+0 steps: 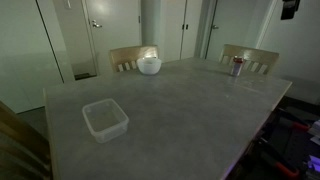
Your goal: Move the clear bowl to the right side of the table
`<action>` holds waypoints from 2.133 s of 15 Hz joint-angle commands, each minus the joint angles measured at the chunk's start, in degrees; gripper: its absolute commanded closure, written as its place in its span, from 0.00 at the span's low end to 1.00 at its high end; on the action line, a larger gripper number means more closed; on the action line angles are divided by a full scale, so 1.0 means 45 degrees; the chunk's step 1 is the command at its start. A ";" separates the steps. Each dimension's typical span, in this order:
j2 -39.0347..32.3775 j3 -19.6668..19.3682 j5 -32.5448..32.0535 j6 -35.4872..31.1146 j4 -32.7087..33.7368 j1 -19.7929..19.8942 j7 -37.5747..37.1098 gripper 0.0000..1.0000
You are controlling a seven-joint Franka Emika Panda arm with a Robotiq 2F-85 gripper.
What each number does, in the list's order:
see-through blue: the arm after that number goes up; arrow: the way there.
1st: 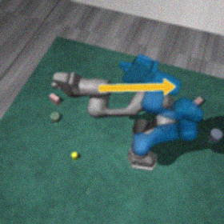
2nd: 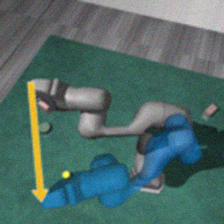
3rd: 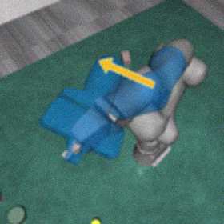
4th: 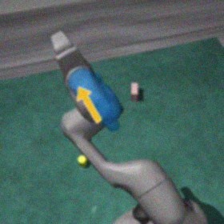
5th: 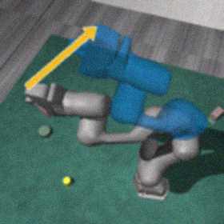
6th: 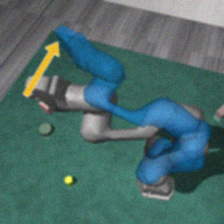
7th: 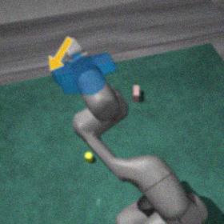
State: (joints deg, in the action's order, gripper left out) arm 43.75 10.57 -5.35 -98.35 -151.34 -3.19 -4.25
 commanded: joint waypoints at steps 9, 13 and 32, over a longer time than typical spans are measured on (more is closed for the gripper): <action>-0.0563 -0.0187 -0.0206 -0.0345 0.0273 -0.0294 -0.0024 0.00; -0.1780 0.0024 -0.0612 -0.1552 0.0886 -0.0201 -0.0293 0.00; -1.0024 0.1595 -0.1081 -0.7319 0.5809 -0.1591 -0.2734 0.00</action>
State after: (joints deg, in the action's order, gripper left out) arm 7.94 17.72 -8.56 -132.12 -133.18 -8.99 -17.91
